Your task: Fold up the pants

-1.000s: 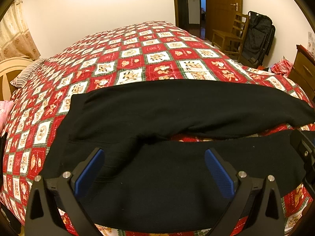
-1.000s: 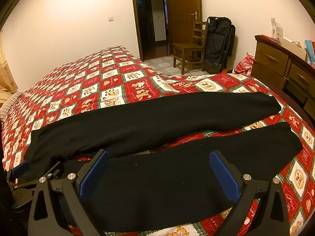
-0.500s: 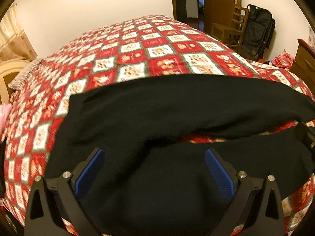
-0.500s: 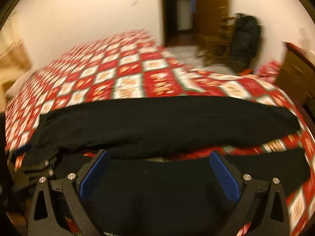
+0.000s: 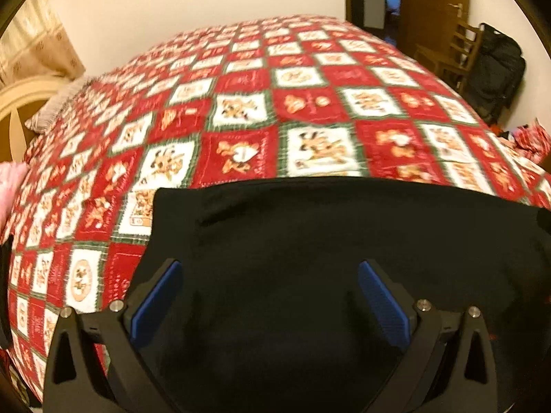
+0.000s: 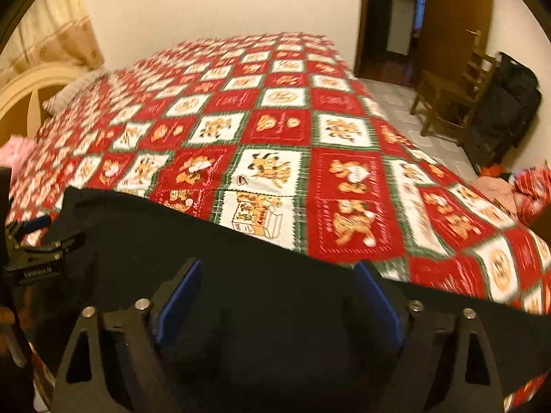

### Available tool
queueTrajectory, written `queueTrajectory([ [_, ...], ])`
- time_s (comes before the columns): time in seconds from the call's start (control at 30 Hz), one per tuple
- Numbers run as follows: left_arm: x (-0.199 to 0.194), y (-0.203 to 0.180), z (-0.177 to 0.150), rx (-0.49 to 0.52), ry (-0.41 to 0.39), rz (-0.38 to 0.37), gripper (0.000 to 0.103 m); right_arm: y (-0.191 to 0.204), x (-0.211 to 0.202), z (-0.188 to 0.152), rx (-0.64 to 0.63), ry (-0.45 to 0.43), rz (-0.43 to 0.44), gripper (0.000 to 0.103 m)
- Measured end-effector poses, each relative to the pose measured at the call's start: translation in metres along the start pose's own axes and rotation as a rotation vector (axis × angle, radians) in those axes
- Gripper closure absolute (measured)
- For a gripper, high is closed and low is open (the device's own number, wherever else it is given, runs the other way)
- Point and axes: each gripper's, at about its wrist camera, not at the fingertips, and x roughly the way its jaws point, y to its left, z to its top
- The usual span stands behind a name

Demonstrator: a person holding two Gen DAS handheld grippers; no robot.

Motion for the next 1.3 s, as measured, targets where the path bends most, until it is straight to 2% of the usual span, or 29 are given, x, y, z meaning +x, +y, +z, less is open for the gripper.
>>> queueTrajectory([
  [0.2,0.024,0.0,0.007,-0.036,0.029,0.004,0.0,-0.001,0.026,0.004,-0.007,0.03,0.018,0.015],
  [0.37,0.04,-0.001,0.009,-0.032,0.05,0.012,0.0,0.009,0.045,0.002,-0.075,0.052,-0.012,0.015],
  [0.5,0.046,0.003,0.009,-0.063,0.044,-0.016,0.0,0.009,0.054,0.001,-0.078,0.058,-0.003,0.018],
  [0.67,0.05,0.003,0.009,-0.071,0.023,-0.026,0.0,0.009,0.055,0.001,-0.079,0.037,0.061,0.035],
  [0.73,0.05,0.002,0.008,-0.067,0.009,-0.025,0.0,0.016,0.054,0.0,-0.117,0.028,0.085,0.053],
  [0.77,0.051,0.002,0.008,-0.068,0.003,-0.026,0.0,0.02,0.052,0.0,-0.141,0.026,0.098,0.059],
  [0.83,0.052,0.003,0.007,-0.075,-0.009,-0.031,0.0,0.03,0.049,-0.001,-0.178,0.027,0.106,0.081],
  [0.93,0.052,0.006,0.007,-0.084,-0.014,-0.045,0.0,0.038,0.044,-0.002,-0.215,0.027,0.09,0.096],
  [1.0,0.052,0.008,0.008,-0.074,0.0,-0.062,0.0,0.037,0.035,-0.003,-0.204,0.01,0.105,0.097],
  [1.1,0.045,0.018,0.013,-0.067,0.082,-0.097,0.0,0.039,0.01,-0.008,-0.229,-0.063,0.131,0.097],
  [1.3,0.021,0.072,0.016,-0.336,0.107,-0.271,0.0,0.058,-0.033,-0.036,-0.351,-0.179,0.107,0.097],
])
